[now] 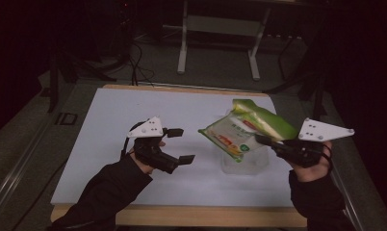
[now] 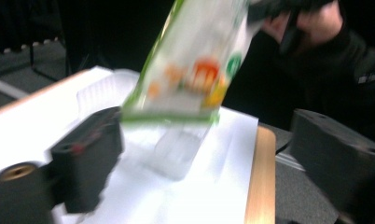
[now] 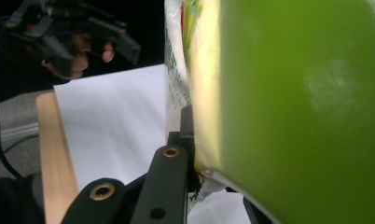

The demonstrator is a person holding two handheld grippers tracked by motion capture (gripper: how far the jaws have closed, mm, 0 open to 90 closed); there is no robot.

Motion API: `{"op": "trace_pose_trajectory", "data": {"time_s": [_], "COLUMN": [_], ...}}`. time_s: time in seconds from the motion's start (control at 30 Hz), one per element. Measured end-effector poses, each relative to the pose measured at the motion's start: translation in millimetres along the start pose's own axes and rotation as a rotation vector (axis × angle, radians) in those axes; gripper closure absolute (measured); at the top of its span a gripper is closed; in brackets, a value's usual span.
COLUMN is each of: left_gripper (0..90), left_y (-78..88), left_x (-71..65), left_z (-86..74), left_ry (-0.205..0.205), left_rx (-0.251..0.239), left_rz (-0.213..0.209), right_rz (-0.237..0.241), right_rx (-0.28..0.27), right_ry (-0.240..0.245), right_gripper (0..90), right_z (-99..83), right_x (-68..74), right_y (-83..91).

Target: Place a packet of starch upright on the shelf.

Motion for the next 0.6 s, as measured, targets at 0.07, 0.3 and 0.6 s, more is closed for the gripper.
{"op": "trace_pose_trajectory", "data": {"time_s": [0.07,0.3,0.6], "left_gripper": [3.5,2.5,2.4], "left_y": [1.0,12.9,22.4], "left_x": [1.7,9.7,20.0], "left_z": [-6.0,-52.1,-77.3], "left_ry": [0.016,0.071,0.148], "left_rx": [0.005,0.063,0.041], "left_rz": [0.004,0.051,0.09], "right_rz": [-0.009,-0.012,0.037], "right_rx": [0.0,0.092,0.257], "right_ry": [0.005,0.013,0.034], "right_gripper": [82.5,82.4,82.5], "right_z": [0.7,-6.7,-19.5], "right_x": [-4.9,-37.9,-49.3], "right_y": [4.1,22.5,10.2]}}
Point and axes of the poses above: each handheld gripper's, and its own axes: y roughly backward along the jaws, z roughly out of its top, x roughly to its left, the point moved 5 cm from there along -y, roughly forward along the jaws, and after that the axes turned 1 degree about -y, right-handed, at the moved point
